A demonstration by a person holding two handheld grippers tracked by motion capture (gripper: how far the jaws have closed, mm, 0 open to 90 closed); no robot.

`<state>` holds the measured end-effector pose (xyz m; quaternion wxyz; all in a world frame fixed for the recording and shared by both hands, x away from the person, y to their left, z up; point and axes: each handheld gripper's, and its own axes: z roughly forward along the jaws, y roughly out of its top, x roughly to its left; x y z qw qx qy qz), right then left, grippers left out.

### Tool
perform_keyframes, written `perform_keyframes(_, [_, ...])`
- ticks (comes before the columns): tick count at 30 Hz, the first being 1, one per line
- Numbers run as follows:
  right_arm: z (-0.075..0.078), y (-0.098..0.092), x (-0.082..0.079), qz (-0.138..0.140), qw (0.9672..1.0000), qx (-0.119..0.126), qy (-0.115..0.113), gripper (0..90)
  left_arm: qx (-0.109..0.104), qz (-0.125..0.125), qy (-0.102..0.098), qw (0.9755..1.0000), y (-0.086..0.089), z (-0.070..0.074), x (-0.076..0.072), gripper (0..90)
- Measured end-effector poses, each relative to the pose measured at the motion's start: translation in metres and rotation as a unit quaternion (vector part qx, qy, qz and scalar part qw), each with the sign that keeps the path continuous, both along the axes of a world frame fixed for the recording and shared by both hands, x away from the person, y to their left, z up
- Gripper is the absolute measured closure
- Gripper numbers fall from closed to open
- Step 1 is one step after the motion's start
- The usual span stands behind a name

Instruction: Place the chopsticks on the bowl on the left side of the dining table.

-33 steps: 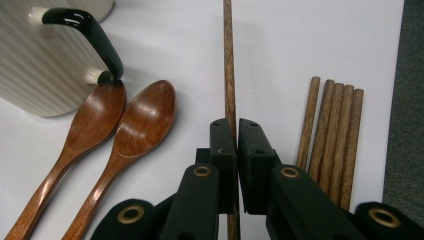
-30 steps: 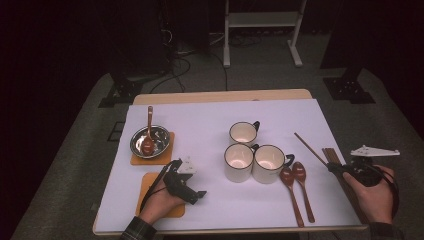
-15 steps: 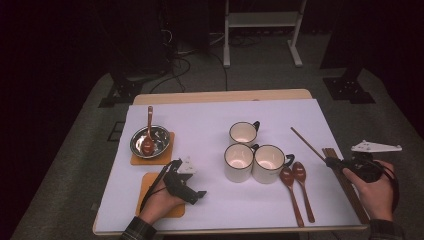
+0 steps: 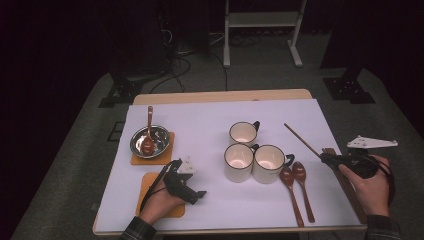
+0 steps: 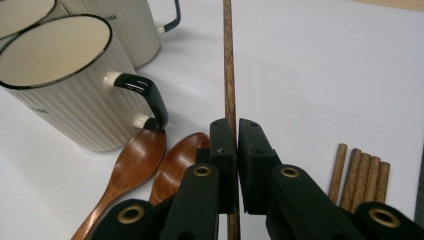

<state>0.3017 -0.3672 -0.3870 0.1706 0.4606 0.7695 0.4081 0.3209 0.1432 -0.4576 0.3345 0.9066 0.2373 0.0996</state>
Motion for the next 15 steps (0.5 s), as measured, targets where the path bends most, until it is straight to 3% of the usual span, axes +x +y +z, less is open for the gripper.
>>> perform_keyframes(15, [0.011,0.007,0.007,0.022,0.9996,0.014,-0.012,85.1,0.000,0.000,0.000,1.0000,0.000,0.000,0.000,1.4])
